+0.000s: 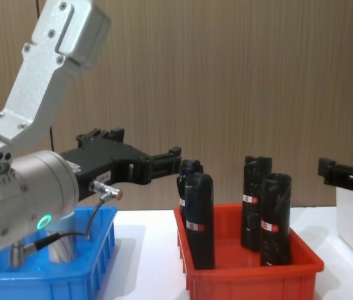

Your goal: Pick the cotton swabs from the blue box and place them into the white box.

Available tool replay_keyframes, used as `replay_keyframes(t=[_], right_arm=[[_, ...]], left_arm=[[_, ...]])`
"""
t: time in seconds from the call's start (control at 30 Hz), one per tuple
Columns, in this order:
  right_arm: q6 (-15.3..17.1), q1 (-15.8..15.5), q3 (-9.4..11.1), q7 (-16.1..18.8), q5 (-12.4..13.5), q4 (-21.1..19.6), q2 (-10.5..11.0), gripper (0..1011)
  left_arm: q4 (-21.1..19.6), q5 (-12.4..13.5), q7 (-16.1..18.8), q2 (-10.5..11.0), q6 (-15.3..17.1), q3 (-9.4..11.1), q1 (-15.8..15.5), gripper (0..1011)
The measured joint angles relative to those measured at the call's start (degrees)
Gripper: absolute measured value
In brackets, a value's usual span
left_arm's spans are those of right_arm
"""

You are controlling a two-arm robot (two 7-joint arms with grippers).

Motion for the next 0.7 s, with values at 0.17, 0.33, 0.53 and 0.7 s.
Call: replay_keyframes(t=[0.17,0.33,0.53,0.7], right_arm=[[-0.01,0.0,0.0,0.01,0.01,0.01,0.0,1002],[0.0,0.0,0.0,0.02,0.01,0.01,0.0,1002],[0.0,0.0,0.0,0.02,0.01,0.01,0.0,1002],[0.0,0.0,0.0,0.02,0.01,0.01,0.0,1002]], left_arm=[[-0.16,0.0,0.32,0.06,-0.21,0.01,0.22,1000],[-0.16,0.0,0.36,0.05,-0.22,0.01,0.22,1000],[-0.16,0.0,0.37,0.03,-0.22,-0.01,0.21,1000],[-0.15,0.02,0.37,0.03,-0.21,-0.03,0.2,1000]])
